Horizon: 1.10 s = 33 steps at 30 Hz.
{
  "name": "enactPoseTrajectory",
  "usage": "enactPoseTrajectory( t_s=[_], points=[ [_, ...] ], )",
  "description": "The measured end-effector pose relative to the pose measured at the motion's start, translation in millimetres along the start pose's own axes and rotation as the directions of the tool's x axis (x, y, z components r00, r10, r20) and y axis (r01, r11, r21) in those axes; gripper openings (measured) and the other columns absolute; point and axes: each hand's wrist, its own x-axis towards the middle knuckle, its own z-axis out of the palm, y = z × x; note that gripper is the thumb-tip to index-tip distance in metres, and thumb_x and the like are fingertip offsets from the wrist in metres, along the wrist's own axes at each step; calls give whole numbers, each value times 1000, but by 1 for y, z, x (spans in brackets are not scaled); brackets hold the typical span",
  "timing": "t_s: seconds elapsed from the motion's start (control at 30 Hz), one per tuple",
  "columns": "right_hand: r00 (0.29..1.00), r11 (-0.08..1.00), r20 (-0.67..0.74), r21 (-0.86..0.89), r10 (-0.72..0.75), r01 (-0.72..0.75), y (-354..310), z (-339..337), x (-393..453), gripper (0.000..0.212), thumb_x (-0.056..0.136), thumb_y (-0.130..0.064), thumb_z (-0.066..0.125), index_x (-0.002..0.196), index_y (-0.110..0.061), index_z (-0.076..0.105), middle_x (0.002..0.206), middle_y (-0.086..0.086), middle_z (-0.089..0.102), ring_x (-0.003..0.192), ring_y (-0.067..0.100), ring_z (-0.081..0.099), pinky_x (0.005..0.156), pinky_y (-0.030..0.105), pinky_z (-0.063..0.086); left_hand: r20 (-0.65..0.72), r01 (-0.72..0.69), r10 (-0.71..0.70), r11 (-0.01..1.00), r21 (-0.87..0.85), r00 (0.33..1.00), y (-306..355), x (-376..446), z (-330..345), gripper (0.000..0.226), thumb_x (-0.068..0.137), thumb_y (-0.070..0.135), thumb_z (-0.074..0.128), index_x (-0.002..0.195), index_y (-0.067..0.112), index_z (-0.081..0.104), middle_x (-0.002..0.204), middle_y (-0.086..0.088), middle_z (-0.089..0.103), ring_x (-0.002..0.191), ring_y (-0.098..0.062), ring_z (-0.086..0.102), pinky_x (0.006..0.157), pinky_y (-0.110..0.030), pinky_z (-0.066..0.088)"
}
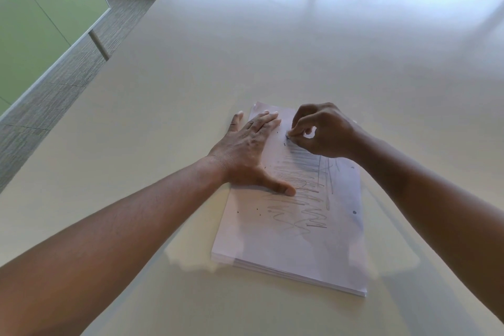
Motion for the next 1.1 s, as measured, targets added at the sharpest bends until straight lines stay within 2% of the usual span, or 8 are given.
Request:
enactPoseTrajectory(
  t_s=[0.07, 0.13, 0.27, 0.33, 0.53, 0.73, 0.93, 1.1],
  points=[
    [999, 999, 49, 27, -18, 16, -3, -2, -5, 3, 79, -12, 82, 78, -13, 80, 79, -1, 68, 62, 6, 60, 63, 9, 43, -2, 1, -1, 1000, 1, 1000, 0, 0, 0, 160, 40, 110, 42, 165, 18, 3, 173, 8, -1, 156, -3, -11, 124, -53, -15],
    [997, 999, 69, 29, -24, 23, -2, -2, -5, 3, 78, -12, 82, 78, -13, 80, 79, -1, 69, 62, 8, 61, 63, 11, 45, -4, -1, 1, 1000, 4, 1000, 0, 0, 1, 161, 39, 111, 40, 165, 17, 4, 173, 8, -1, 156, -3, -11, 125, -53, -15],
    [996, 998, -53, -13, 65, -65, 9, -1, 5, 1, 80, -14, 80, 78, -14, 80, 79, -4, 68, 62, 2, 60, 63, 26, 54, -6, -1, 1, 1000, 4, 1000, 0, 0, 1, 165, 34, 114, 32, 165, 17, 4, 173, 7, -1, 156, -3, -11, 125, -53, -14],
    [991, 994, -86, -28, 107, -110, 10, 0, 9, 2, 80, -15, 79, 79, -15, 80, 80, -5, 66, 63, -2, 59, 64, 27, 55, -6, -4, 4, 1000, 2, 1000, 0, 0, 0, 164, 34, 114, 31, 165, 18, 4, 173, 8, -1, 156, -2, -12, 125, -53, -14],
    [995, 997, 67, 11, 76, -77, 3, -4, 1, 4, 77, -14, 83, 77, -17, 80, 78, -7, 68, 62, 3, 62, 64, 18, 50, 7, 2, -2, 1000, -4, 1000, 1, -1, 0, 162, 38, 111, 40, 165, 18, 3, 173, 8, -1, 156, -3, -11, 124, -52, -16],
    [990, 991, -58, -33, 126, -128, 8, 0, 10, 3, 79, -15, 80, 78, -18, 81, 79, -9, 68, 62, -3, 59, 64, 19, 52, 1, 0, 0, 1000, -2, 1000, 0, -1, 1, 162, 37, 113, 35, 165, 19, 1, 173, 8, -2, 156, -3, -12, 124, -53, -15],
    [994, 997, 72, -3, 82, -82, -2, -3, 7, 5, 76, -12, 81, 76, -17, 80, 78, -6, 69, 62, 2, 62, 63, 16, 50, 2, 0, 0, 1000, -5, 1000, 0, 0, 1, 163, 36, 113, 34, 165, 18, 2, 173, 8, -2, 156, -3, -12, 125, -53, -15],
    [993, 994, -55, -36, 101, -103, -7, 5, 16, 6, 79, -13, 77, 76, -17, 80, 78, -4, 69, 62, 6, 61, 62, 20, 52, -7, -4, 3, 1000, -7, 1000, -1, 0, 1, 162, 37, 113, 35, 165, 19, 2, 173, 8, -2, 156, -3, -12, 124, -52, -16]
  ],
)
